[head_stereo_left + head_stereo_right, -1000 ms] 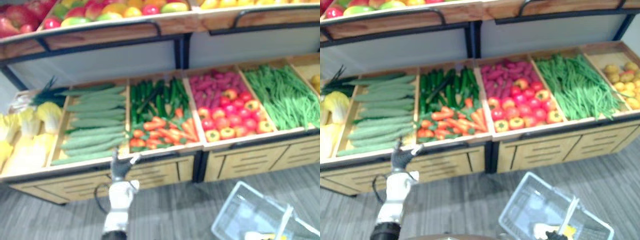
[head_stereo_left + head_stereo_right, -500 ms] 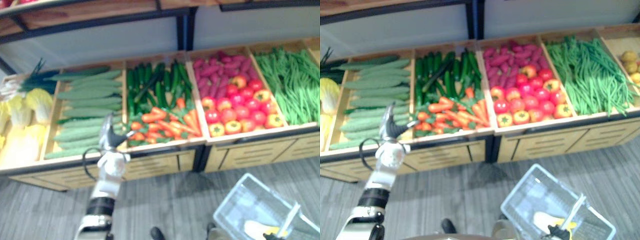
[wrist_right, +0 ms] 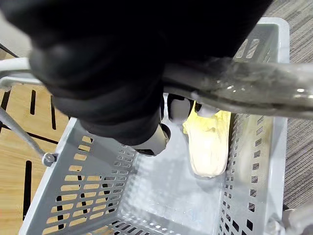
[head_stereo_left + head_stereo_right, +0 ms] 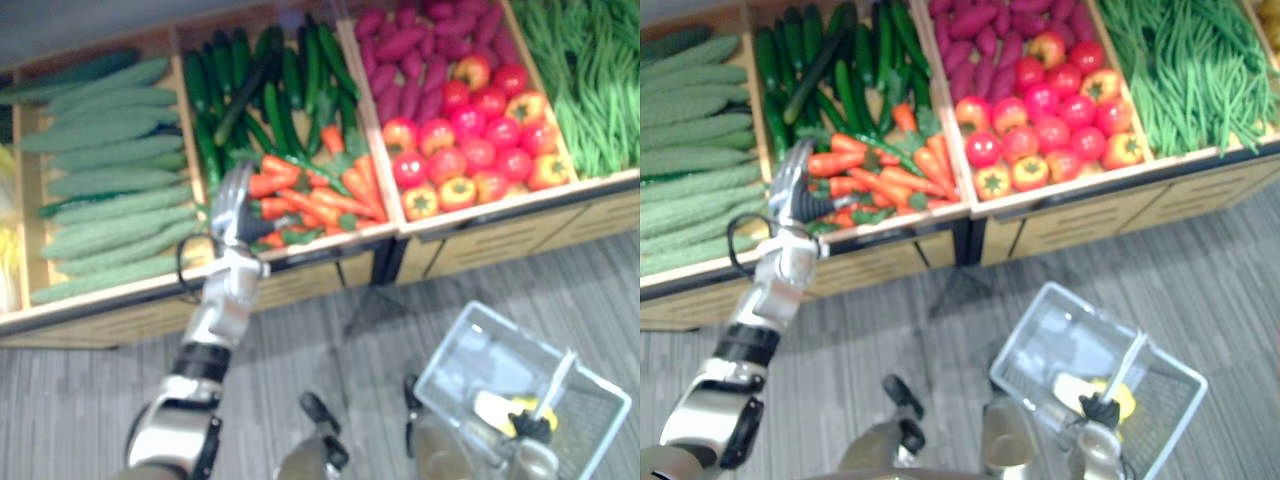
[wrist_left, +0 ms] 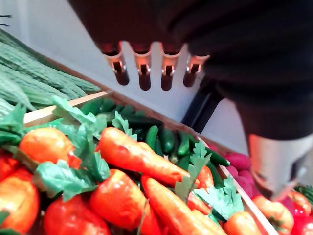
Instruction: Pick vegetable in the basket
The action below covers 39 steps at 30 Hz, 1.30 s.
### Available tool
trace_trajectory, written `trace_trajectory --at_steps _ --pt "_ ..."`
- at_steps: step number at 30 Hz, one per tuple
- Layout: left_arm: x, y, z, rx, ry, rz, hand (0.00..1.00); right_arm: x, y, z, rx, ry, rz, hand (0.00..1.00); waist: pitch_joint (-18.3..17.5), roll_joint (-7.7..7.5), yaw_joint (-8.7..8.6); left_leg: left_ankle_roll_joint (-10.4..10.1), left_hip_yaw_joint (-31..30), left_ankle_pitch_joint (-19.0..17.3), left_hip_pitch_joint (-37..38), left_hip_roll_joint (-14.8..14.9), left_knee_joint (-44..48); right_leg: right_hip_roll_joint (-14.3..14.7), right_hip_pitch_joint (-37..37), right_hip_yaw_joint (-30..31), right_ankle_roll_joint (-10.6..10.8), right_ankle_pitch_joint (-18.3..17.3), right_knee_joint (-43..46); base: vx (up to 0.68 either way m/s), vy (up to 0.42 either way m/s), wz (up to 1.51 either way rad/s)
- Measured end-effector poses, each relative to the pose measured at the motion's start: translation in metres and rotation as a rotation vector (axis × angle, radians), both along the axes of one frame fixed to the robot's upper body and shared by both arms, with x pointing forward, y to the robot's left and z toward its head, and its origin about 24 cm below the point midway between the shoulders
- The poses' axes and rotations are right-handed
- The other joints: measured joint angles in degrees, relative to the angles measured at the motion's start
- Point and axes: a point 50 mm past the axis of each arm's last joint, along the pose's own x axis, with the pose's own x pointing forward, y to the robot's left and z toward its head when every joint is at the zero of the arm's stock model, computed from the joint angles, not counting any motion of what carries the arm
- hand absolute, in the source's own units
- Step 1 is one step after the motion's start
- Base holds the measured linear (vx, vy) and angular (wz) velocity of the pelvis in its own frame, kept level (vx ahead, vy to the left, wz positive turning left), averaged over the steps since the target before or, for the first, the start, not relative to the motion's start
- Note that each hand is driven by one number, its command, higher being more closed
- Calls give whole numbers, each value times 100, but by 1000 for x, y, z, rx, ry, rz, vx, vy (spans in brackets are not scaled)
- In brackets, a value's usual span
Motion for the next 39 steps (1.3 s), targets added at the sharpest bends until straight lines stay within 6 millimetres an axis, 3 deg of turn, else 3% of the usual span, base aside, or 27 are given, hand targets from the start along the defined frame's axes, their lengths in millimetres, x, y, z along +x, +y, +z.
trace_trajectory --at_steps 7,12,23,24,39 --pt "12 -1 21 -1 -35 31 0 12 4 9 -21 -57 40 100 119 20 38 3 190 21 -168 8 11 -10 -216 25 -3 5 52 49 14 -2" --pt "17 -6 45 -7 -103 30 0 20 4 18 -38 -104 56 100 285 51 170 1 444 20 -294 28 11 -16 -407 53 -3 5 115 44 6 -4" --pt "28 -7 69 -9 -131 48 0 39 11 38 -74 -214 118 100 664 7 301 3 1023 19 -481 58 13 -34 -851 101 -4 5 413 36 -3 -8" --pt "29 -7 70 -9 -133 49 100 42 14 40 -78 -230 134 100 718 -17 304 3 1109 19 -488 62 13 -32 -891 127 -4 4 444 65 -8 -9" --pt "36 -2 86 37 -105 67 100 54 24 53 -78 -298 182 100 854 -10 306 22 1732 18 -397 216 15 96 -955 135 -24 -13 617 69 -25 -5"
